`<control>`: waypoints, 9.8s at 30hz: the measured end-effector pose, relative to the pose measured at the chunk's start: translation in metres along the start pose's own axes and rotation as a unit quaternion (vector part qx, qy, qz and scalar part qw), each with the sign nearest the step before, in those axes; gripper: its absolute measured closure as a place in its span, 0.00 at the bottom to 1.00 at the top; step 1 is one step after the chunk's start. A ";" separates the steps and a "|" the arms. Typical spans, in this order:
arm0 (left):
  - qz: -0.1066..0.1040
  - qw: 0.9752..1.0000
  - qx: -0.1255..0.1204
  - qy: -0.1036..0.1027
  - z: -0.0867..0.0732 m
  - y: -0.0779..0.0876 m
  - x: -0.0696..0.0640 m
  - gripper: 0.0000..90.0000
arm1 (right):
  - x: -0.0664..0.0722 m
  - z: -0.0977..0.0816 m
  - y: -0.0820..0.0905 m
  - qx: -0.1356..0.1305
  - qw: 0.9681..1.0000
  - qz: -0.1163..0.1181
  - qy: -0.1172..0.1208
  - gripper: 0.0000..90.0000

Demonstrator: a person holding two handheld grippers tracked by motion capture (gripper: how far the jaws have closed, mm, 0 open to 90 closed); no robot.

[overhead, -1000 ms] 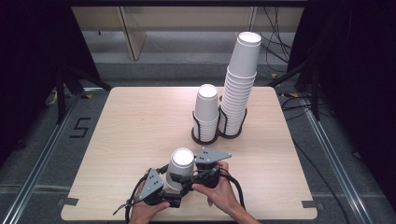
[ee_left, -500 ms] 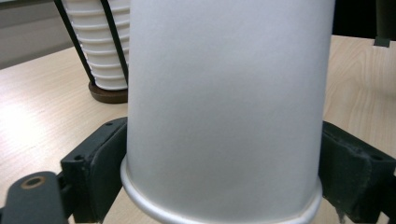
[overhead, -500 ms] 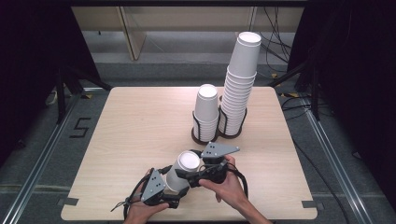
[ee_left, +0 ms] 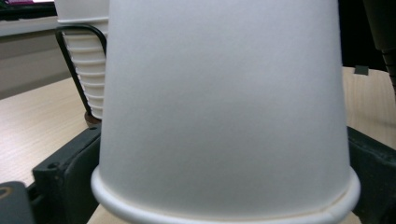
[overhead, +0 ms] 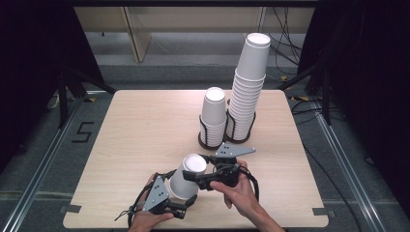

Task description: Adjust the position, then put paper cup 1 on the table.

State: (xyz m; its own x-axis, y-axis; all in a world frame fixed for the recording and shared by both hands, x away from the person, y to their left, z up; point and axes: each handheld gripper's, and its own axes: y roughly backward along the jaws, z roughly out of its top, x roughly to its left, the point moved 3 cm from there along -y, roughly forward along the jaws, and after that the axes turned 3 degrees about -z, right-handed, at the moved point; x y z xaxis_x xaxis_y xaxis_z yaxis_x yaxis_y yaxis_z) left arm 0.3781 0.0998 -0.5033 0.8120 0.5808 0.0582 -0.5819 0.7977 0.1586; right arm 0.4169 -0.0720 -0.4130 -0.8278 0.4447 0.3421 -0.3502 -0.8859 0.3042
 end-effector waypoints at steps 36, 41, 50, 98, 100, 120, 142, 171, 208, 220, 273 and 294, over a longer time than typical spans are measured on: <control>-0.067 0.993 0.082 -0.051 0.003 0.009 0.003 0.15 | -0.015 0.000 0.013 0.108 0.993 0.021 0.051 0.17; -0.070 0.992 0.089 -0.059 0.004 0.011 0.005 0.15 | -0.015 0.001 0.017 0.122 0.990 0.020 0.068 0.17; -0.078 0.985 0.134 -0.077 0.000 0.013 0.009 0.15 | -0.009 -0.001 0.023 0.182 0.970 -0.011 0.163 0.18; -0.123 0.984 0.070 -0.111 0.007 0.021 0.006 0.16 | -0.029 -0.012 0.024 0.197 0.969 0.092 0.115 0.22; -0.125 0.983 0.073 -0.110 0.007 0.022 0.006 0.16 | -0.028 -0.012 0.024 0.203 0.969 0.084 0.117 0.18; -0.139 0.964 0.189 -0.124 0.002 0.020 0.002 0.16 | 0.013 -0.017 0.012 0.295 0.893 0.003 0.340 0.19; -0.166 0.962 0.172 -0.136 0.013 0.023 -0.008 0.15 | 0.019 -0.044 -0.014 0.364 0.818 -0.003 0.445 0.24; -0.153 0.988 -0.014 0.020 0.028 0.030 0.007 0.10 | -0.002 -0.030 -0.001 0.219 0.916 0.118 0.314 0.26; -0.109 0.990 -0.040 0.077 0.035 0.034 0.016 0.06 | -0.003 -0.034 -0.009 0.192 0.940 0.088 0.269 0.27; -0.115 0.988 -0.054 0.084 0.037 0.031 0.011 0.14 | 0.002 -0.040 -0.019 0.170 0.950 0.115 0.235 0.27; 0.152 0.984 0.048 0.077 0.005 0.051 0.089 0.17 | -0.042 -0.059 0.007 0.196 0.962 -0.036 0.187 0.24; 0.176 0.980 0.051 0.079 0.001 0.032 0.126 0.17 | -0.043 -0.062 0.010 0.199 0.961 -0.044 0.185 0.24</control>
State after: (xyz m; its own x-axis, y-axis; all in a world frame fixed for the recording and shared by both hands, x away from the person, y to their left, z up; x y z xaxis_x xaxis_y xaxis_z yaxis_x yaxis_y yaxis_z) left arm 0.4613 0.1986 -0.4903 0.5392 0.8418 -0.0251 -0.8109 0.5269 0.2547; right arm 0.4215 -0.1079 -0.4799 -0.9278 0.3726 -0.0187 -0.2916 -0.6931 0.6593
